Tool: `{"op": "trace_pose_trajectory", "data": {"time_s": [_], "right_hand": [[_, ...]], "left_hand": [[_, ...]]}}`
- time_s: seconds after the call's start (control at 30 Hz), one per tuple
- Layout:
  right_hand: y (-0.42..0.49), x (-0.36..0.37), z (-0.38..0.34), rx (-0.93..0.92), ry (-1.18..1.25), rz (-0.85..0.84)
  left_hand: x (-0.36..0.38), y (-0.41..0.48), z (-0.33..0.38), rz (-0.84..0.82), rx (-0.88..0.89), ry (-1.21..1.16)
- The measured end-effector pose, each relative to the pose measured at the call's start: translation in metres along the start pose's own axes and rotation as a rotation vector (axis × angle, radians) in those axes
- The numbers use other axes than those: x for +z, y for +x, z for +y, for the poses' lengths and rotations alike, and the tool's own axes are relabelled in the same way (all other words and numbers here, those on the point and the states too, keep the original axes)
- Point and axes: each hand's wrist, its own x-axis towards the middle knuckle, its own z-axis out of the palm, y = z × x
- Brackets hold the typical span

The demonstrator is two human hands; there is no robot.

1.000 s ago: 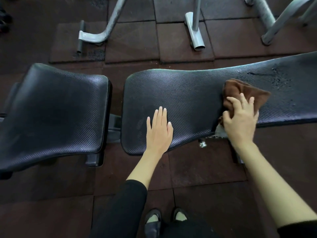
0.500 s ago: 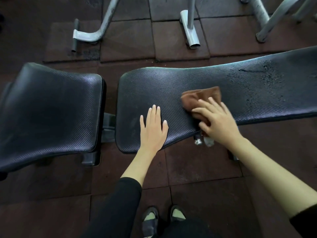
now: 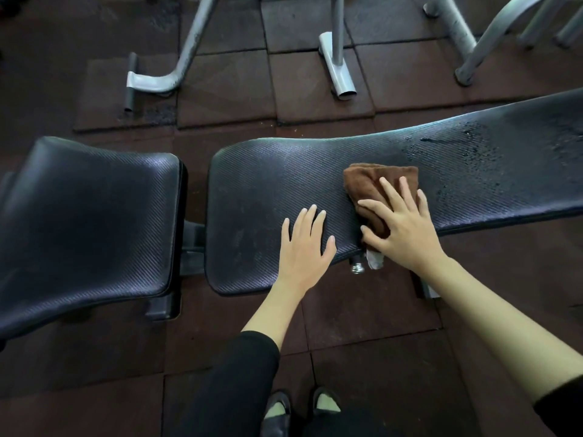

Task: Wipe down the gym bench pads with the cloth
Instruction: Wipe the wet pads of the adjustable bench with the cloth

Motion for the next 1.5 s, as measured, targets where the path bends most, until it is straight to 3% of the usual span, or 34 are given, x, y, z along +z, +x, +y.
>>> {"op": "trace_pose_trajectory", "data": {"time_s": [0.2, 0.33, 0.53, 0.7, 0.87, 0.97, 1.3, 1.5], "right_hand": [[0.007, 0.014, -0.03, 0.2, 0.125, 0.125], [0.0, 0.02, -0.037, 0.098, 0.107, 0.131], [-0.001, -0.002, 0.0, -0.062, -0.008, -0.021], [-0.002, -0.024, 0.039, 0.08, -0.007, 0.02], [0.003, -0.046, 0.051, 0.29, 0.069, 0.235], [0.004, -0.039, 0.049, 0.348, 0.072, 0.259], [-0.016, -0.048, 0.107, -0.093, 0.018, 0.002], [-0.021, -0.09, 0.202, 0.108, 0.047, 0.08]], "left_hand": [[0.005, 0.0, -0.001, 0.014, 0.001, 0.046], [0.005, 0.001, 0.001, 0.016, -0.006, 0.041], [0.002, 0.004, 0.003, -0.001, -0.015, 0.019], [-0.001, 0.003, 0.017, -0.008, -0.059, -0.001], [0.0, 0.012, 0.045, -0.015, 0.001, 0.015], [0.004, 0.022, 0.07, -0.007, 0.018, -0.001], [0.029, 0.048, 0.156, 0.021, -0.019, -0.011], [0.042, 0.061, 0.202, 0.04, -0.044, -0.022]]}}
